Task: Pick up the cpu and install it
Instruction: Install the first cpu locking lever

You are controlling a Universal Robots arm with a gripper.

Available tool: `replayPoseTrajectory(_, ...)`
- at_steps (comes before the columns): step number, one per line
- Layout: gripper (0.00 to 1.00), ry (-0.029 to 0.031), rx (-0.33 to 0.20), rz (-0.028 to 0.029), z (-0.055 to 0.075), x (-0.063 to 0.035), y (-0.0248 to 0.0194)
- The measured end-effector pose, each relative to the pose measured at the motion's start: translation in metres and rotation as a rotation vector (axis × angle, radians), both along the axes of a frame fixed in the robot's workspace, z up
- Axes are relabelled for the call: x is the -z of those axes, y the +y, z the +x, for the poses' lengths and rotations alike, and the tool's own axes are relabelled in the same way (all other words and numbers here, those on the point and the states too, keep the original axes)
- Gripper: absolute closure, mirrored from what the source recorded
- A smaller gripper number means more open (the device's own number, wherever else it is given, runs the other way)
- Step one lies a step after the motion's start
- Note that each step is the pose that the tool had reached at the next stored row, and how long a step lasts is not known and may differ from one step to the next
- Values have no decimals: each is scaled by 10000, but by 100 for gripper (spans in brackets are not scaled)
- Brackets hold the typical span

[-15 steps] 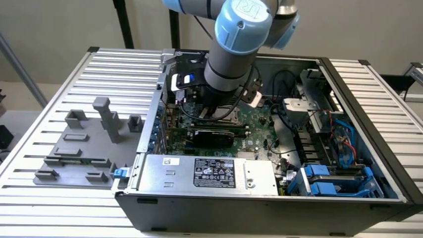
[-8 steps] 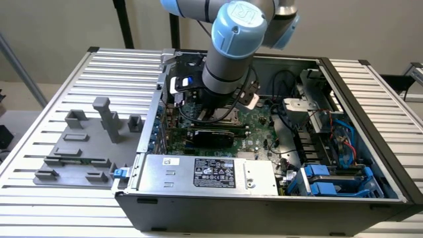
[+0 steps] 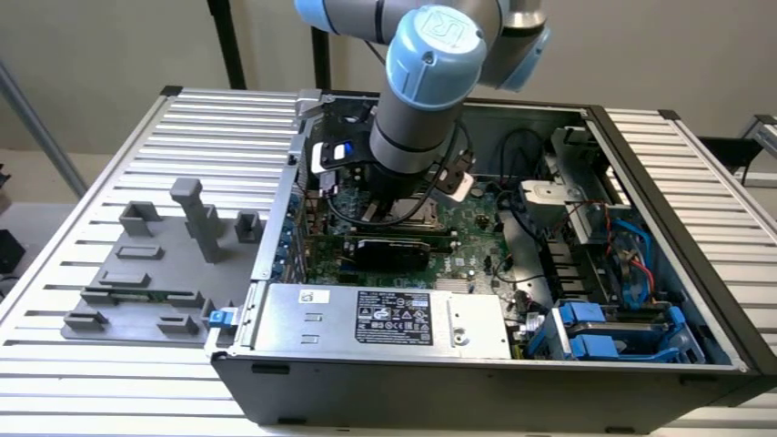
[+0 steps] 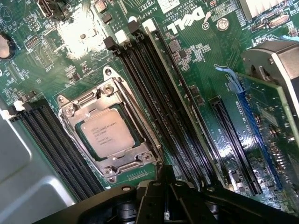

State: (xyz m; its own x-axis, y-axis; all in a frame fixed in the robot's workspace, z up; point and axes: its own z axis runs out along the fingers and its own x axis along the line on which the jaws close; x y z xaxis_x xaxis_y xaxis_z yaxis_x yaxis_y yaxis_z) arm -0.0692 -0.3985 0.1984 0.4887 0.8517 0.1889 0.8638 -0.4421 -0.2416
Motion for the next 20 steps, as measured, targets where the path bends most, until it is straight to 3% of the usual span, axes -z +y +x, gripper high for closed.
replayPoseTrajectory(10,89,-25,0,-4,-1,47,24)
replayPoseTrajectory(16,89,-37,0,-102,-1,56,25)
replayPoseTrajectory(20,89,-39,0,-139,-1,42,26)
